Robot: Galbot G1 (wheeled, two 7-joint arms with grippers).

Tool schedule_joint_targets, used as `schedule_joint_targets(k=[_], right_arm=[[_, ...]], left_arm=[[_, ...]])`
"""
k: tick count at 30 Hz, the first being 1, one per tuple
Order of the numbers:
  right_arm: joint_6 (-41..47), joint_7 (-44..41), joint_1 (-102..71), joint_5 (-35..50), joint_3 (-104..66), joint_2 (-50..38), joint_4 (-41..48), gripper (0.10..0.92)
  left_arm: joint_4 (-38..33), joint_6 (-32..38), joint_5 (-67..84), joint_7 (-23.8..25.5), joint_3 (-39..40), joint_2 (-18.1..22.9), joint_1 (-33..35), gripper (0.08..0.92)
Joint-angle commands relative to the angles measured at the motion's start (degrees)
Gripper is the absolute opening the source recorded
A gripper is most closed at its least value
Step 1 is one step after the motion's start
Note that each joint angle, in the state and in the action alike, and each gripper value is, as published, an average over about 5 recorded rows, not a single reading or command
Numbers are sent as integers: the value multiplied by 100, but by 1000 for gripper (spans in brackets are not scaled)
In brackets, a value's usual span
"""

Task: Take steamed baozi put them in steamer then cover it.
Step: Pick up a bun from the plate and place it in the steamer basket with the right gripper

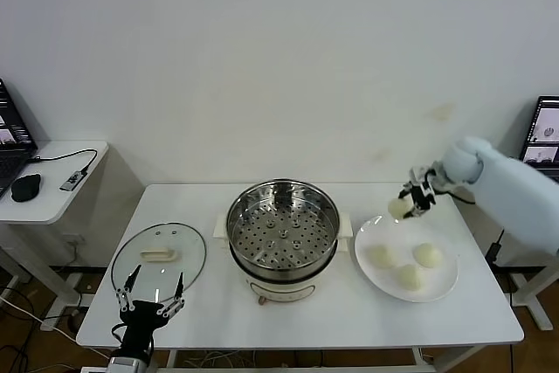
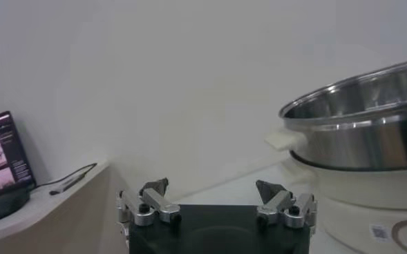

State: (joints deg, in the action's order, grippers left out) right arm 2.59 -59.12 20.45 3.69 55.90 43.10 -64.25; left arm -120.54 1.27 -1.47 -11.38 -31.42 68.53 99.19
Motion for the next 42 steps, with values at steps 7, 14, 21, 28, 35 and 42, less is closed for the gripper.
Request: schedule_joint_targets(k=[7, 14, 21, 28, 35, 42], right_arm=[[-427, 399, 1823, 1592, 1612, 926, -950, 560], [-1063, 503, 1864, 1597, 2024, 1909, -764, 562], [-1798, 529, 1670, 639, 2279, 2520, -427, 562], [-2605, 653, 1385, -517, 2360, 2825, 98, 562], [-3029, 833, 1051, -1123, 2301, 3062, 546, 566], [-3154, 982, 736, -1290, 2243, 3174, 708, 568]], left_arm=[[37, 86, 136, 18, -109, -31, 22, 823], [1, 129, 131, 12, -155, 58, 25, 823], [3, 159, 116, 3, -209, 153, 47, 823], [20, 158, 91, 4, -209, 203, 58, 823], [67, 151, 93, 15, -210, 159, 8, 823], [101, 156, 93, 17, -220, 121, -7, 823]])
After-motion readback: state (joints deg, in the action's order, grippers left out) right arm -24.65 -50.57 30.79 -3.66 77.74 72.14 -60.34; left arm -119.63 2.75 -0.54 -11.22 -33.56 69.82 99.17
